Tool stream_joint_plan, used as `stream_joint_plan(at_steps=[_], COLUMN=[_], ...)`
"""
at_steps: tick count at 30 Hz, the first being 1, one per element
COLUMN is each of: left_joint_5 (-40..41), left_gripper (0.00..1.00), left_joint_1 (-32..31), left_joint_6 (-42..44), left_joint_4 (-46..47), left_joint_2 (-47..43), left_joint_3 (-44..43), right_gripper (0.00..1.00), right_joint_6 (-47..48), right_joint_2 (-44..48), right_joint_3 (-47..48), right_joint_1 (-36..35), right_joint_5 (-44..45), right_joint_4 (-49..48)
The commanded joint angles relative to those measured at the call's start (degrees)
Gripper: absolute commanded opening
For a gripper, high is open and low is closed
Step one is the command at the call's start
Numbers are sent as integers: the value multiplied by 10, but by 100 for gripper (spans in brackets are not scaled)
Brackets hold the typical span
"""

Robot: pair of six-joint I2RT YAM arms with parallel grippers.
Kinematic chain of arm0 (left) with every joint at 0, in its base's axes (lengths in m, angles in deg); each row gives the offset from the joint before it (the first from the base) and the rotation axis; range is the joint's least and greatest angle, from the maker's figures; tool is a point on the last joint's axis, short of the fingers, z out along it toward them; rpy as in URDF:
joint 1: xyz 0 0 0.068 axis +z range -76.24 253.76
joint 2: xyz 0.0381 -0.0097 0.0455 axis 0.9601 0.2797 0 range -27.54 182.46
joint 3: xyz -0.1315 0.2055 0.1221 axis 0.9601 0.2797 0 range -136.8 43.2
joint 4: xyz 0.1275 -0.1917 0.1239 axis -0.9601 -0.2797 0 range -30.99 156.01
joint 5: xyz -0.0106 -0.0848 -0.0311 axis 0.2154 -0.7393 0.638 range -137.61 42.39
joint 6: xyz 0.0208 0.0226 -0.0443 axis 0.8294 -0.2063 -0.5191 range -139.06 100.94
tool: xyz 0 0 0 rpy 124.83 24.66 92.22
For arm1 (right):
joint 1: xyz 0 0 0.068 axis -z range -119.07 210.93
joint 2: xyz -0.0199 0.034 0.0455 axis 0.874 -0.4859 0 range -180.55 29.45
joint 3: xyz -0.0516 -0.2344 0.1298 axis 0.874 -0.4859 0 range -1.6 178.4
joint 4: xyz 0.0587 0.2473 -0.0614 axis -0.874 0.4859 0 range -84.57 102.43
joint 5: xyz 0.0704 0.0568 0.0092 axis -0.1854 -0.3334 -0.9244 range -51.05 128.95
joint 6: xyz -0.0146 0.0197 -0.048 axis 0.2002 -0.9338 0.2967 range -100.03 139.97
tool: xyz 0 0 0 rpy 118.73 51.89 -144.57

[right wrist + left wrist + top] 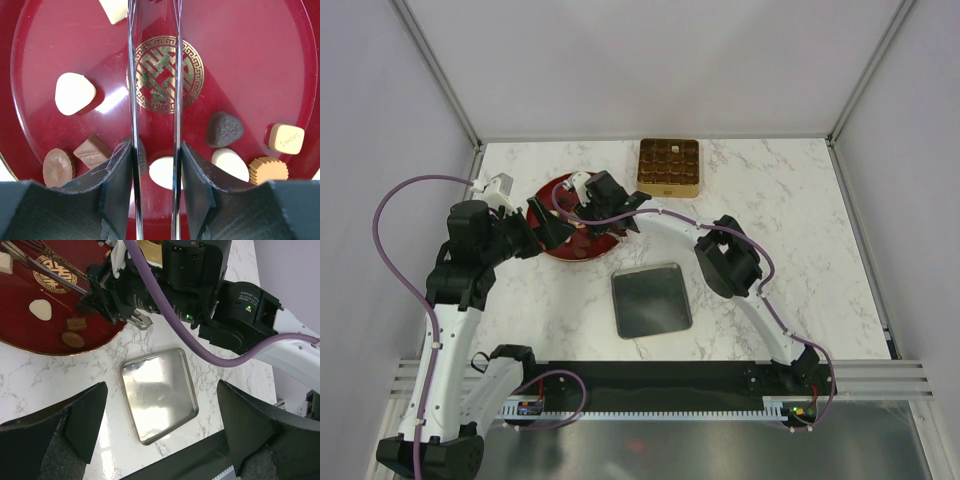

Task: Pack the chocolate

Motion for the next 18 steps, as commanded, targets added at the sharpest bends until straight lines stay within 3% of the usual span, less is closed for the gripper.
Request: stream_joint_plan(at_steps=[1,12,18], left_joint_5=[-11,-11,-10], left_gripper=[98,98,98], left_joint_1=[3,3,2], left_joint_6=[-11,-12,-13], left_joint_4=[7,6,6], left_joint_2=[0,-2,-5], left_joint_3=[-19,-19,-18], right_gripper=[48,49,42], right_joint_6=[-1,-7,-13], right_joint_2=[-13,-27,-17], right_joint_3=[35,53,47], right_joint_1=[-3,-4,-3], right_joint_5=[-3,3,8], right_joint_4=[-12,-24,-26])
